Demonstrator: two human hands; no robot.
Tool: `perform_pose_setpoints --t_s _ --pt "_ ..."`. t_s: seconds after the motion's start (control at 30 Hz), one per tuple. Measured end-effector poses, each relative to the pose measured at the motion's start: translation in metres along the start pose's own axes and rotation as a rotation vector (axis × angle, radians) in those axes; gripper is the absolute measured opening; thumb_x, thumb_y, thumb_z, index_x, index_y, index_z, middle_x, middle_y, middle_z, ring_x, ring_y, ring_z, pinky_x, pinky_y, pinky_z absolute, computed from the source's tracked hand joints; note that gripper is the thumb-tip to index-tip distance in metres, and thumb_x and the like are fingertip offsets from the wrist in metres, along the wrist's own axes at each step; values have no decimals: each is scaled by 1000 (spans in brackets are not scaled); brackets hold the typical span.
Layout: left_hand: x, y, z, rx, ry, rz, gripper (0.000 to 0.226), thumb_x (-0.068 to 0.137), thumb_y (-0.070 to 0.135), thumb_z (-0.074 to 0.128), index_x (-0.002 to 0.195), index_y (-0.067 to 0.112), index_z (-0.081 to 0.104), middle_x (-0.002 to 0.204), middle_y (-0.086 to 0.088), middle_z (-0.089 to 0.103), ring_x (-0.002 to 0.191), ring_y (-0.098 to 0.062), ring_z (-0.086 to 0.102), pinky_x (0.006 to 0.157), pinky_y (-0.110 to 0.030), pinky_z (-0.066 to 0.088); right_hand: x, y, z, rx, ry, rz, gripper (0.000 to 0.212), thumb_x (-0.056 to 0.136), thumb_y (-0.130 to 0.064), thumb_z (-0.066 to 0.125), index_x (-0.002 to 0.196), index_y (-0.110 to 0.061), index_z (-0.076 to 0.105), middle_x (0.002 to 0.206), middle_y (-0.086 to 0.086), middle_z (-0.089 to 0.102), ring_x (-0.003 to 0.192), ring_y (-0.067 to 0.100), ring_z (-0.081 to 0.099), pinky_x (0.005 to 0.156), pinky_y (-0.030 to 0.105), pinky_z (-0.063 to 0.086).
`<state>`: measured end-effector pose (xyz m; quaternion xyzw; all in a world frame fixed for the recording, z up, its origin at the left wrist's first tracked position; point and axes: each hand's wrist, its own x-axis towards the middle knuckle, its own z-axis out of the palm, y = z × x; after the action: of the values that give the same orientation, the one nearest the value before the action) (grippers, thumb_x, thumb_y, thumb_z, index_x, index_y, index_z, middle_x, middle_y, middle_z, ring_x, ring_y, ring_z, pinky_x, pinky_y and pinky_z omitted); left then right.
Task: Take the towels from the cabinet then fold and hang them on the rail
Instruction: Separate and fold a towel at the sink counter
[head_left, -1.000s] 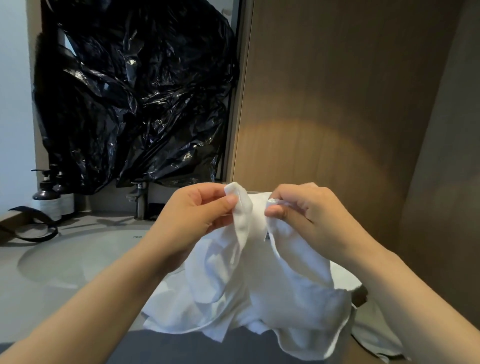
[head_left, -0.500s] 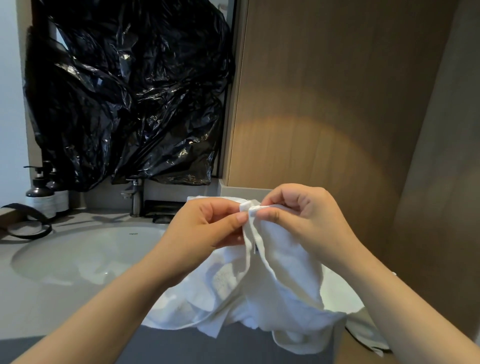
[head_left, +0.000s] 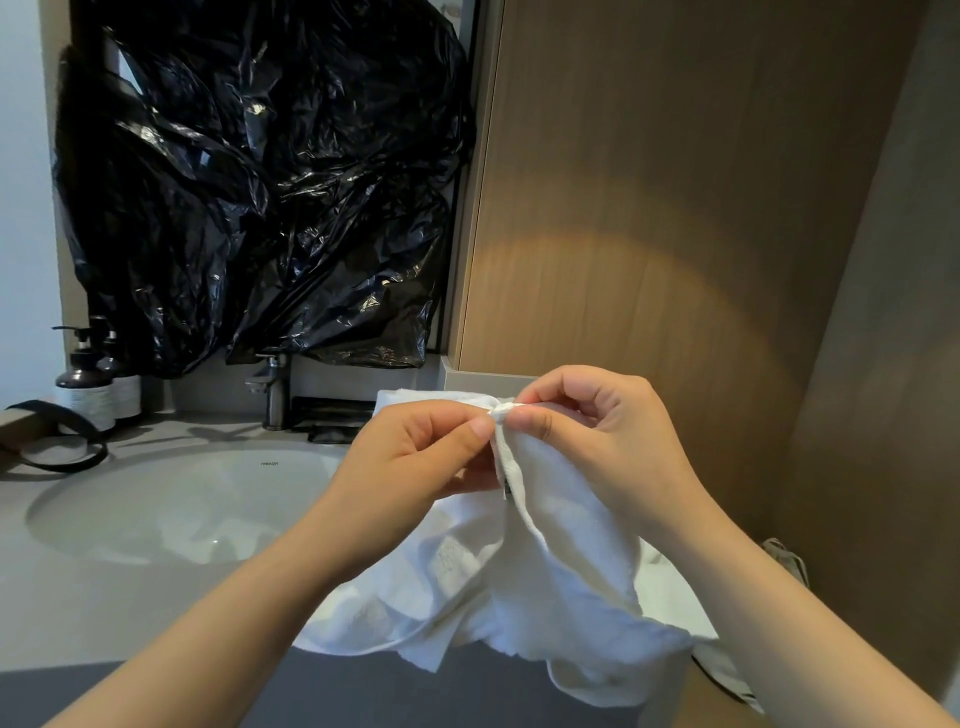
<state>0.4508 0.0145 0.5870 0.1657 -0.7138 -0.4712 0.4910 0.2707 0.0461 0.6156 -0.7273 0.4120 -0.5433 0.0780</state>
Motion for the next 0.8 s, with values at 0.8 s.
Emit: perform_pose_setpoints --t_s 0.8 --pt "28 50 -28 311 208 153 27 83 22 50 87 12 74 80 -22 69 69 -21 60 70 -44 54 25 -14 -8 115 -198 -13 22 90 -36 64 97 -16 71 83 -4 69 74 5 63 63 15 48"
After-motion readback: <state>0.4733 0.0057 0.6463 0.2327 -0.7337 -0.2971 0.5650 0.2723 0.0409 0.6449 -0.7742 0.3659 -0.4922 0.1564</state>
